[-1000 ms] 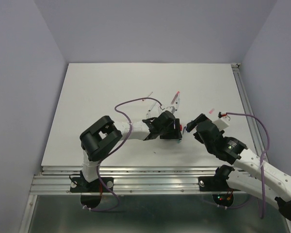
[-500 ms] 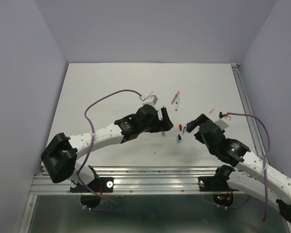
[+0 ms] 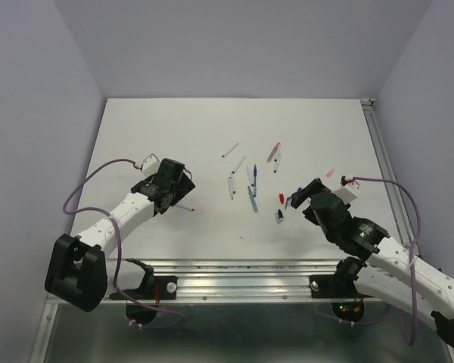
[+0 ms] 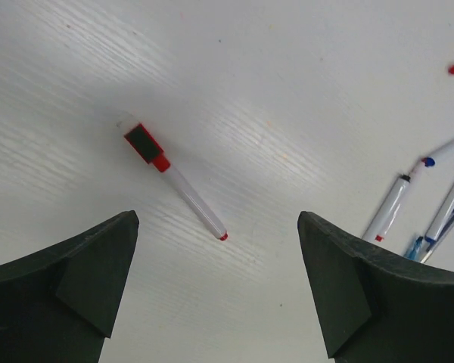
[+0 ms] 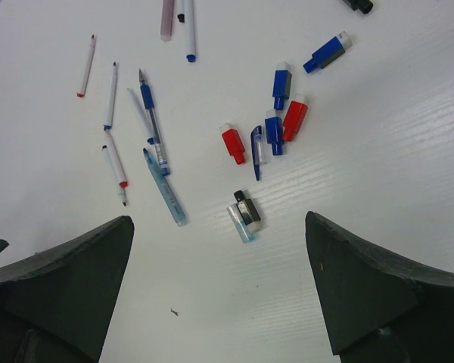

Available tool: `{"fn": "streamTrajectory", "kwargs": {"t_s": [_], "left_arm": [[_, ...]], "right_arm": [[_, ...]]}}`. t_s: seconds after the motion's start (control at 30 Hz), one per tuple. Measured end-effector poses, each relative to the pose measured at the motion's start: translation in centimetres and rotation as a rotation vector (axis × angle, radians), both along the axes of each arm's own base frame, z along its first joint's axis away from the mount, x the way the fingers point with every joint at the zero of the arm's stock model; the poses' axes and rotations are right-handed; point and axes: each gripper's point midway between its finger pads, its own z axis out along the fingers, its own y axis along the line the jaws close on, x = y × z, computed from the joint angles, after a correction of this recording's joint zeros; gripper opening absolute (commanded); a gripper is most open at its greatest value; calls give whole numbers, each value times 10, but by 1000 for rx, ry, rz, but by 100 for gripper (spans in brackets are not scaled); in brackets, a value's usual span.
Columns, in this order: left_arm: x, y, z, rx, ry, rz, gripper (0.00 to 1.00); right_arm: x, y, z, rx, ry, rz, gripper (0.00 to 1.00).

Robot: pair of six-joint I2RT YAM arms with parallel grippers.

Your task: Open the pen caps

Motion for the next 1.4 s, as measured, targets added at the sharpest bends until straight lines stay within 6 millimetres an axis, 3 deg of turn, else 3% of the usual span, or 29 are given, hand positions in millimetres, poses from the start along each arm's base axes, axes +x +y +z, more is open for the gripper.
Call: {"fn": "streamTrajectory", "kwargs": {"t_s": [0.1, 0.3, 0.97, 1.27, 1.37, 1.4], "left_arm": [[7, 23, -2, 16, 3, 82, 93], [8, 40, -28, 55, 91, 134, 84], [24, 46, -64, 120, 209, 171, 56], [28, 50, -67, 149, 217, 171, 25], [30, 46, -66, 136, 209, 156, 10], [31, 45, -67, 132, 206, 150, 0]], "right_arm": [[1, 1, -3, -9, 9, 0, 100], [1, 1, -4, -12, 12, 0, 100], [2, 0, -3, -15, 9, -6, 100], [2, -1, -3, -18, 7, -10, 100], [2, -1, -3, -17, 6, -10, 100], [2, -1, -3, -16, 5, -9, 100]]}}
